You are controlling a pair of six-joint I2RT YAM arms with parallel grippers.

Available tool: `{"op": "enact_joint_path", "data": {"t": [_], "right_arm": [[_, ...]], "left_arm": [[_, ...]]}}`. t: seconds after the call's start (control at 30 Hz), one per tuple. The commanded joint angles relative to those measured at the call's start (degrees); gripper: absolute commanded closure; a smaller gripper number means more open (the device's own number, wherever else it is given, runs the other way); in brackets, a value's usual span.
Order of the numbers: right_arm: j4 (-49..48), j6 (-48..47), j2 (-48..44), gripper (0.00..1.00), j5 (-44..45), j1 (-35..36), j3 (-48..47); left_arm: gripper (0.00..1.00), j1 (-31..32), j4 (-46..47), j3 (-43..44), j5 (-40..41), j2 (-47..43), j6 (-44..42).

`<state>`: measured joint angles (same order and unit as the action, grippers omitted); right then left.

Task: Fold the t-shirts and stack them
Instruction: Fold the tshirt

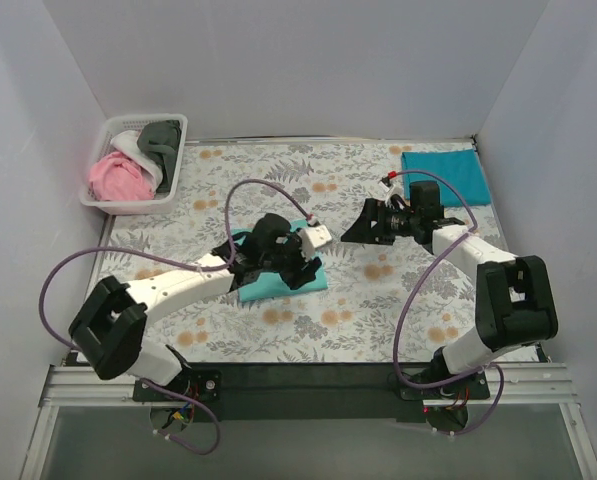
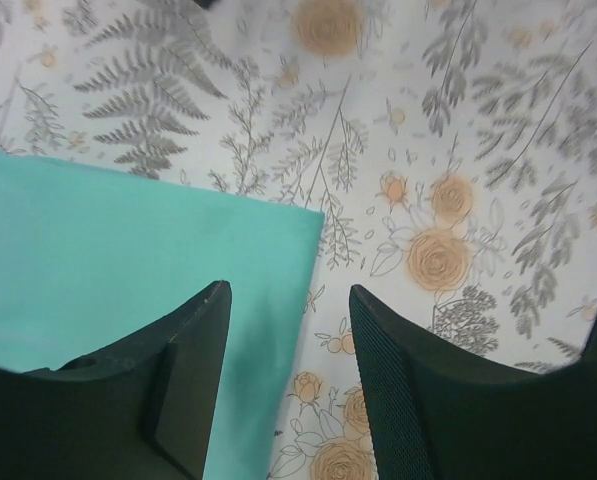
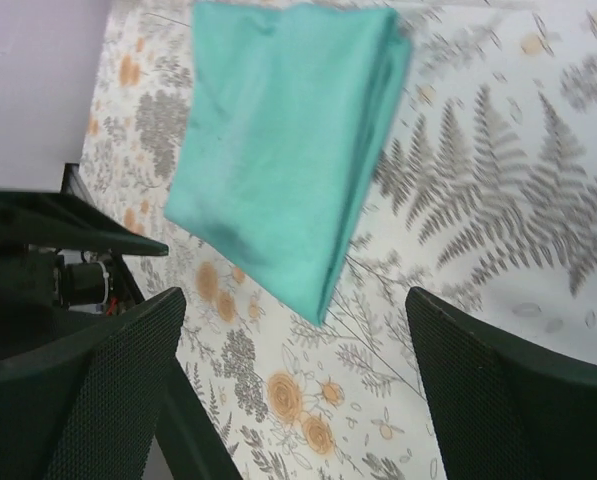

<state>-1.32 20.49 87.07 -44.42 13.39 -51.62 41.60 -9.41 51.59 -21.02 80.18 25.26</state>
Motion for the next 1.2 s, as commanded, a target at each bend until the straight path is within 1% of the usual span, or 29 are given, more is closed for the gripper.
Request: {"op": "enact_joint_path", "data": {"t": [0.0, 0.1, 0.17, 0.2, 0.37, 0.4, 0.47, 0.5, 0.53, 0.57, 0.6, 0.63, 0.67, 0.73, 0.77, 0.8, 0.87, 1.0, 1.17], "right_arm": [[3.5, 2.9, 0.9, 0.21, 3.6, -1.9, 1.7], [3.5, 4.8, 2.2, 0.26, 4.1, -2.0, 2.0], [3.4, 5.4, 3.2, 0.27, 4.2, -2.0, 2.2], [3.3, 5.8, 3.5, 0.29, 4.3, -2.0, 2.2], [2.1, 8.4, 5.3, 0.29, 3.6, -2.0, 3.3], [1.9, 9.0, 5.5, 0.3, 3.3, -2.0, 3.7], [-1.4, 10.6, 5.7, 0.29, 2.6, -2.0, 5.6], [-2.3, 11.1, 5.7, 0.29, 2.3, -1.7, 6.3], [-3.2, 11.5, 5.7, 0.29, 1.8, -1.5, 7.1], [-5.5, 12.5, 5.9, 0.29, 1.5, -0.9, 8.1], [-6.6, 13.0, 6.3, 0.26, 1.2, -0.6, 8.5], [-7.8, 13.7, 7.1, 0.25, 0.8, -0.1, 8.8], [-10.1, 14.3, 7.6, 0.24, 0.5, 0.9, 9.0], [-11.8, 14.9, 9.6, 0.2, 0.2, 2.2, 9.0], [-12.6, 15.4, 10.3, 0.19, -0.3, 3.3, 8.8], [-14.7, 16.6, 10.9, 0.16, -0.6, 3.7, 8.8], [-17.6, 18.4, 12.7, 0.13, -1.5, 5.1, 9.0], [-24.3, 21.8, 14.9, 0.09, -2.1, 6.9, 9.6], [-30.6, 27.9, 17.2, 0.07, -1.3, 8.9, 9.9]], "left_arm": [[0.52, 7.1, -2.8, 0.1, 18.4, 4.1, -8.7], [0.53, 11.0, -2.1, 1.8, 22.1, 8.8, -9.8], [0.54, 12.2, -0.9, 2.2, 23.6, 12.0, -10.0], [0.54, 13.0, -0.4, 2.3, 23.6, 12.8, -10.6], [0.58, 14.5, 3.6, 0.5, 23.2, 15.7, -12.1], [0.64, 14.5, 4.0, 0.3, 23.0, 16.6, -12.0], [0.78, 14.5, 4.3, 0.1, 23.6, 17.1, -11.1], [0.83, 14.4, 4.5, -0.1, 23.8, 17.0, -10.8], [0.9, 14.3, 4.8, -0.6, 23.1, 16.2, -10.1], [0.92, 14.1, 4.9, -0.9, 22.6, 15.5, -9.8], [0.95, 13.9, 4.9, -1.1, 22.0, 14.7, -9.3], [1.0, 13.7, 4.8, -1.4, 21.1, 13.3, -8.2], [1.0, 13.5, 4.5, -1.5, 18.8, 12.4, -7.6], [1.0, 12.1, 4.1, -1.6, 17.0, 10.2, -6.4], [1.0, 11.6, 3.7, -1.4, 14.4, 9.6, -5.3], [1.0, 10.5, 3.6, -1.5, 13.7, 8.9, -4.8], [1.0, 9.5, 3.4, -1.3, 10.6, 7.2, -3.9], [1.0, 7.1, 2.8, -0.4, 7.0, 5.9, -2.8], [1.0, 6.5, 2.6, 0.3, 5.6, 6.1, -2.8]]}}
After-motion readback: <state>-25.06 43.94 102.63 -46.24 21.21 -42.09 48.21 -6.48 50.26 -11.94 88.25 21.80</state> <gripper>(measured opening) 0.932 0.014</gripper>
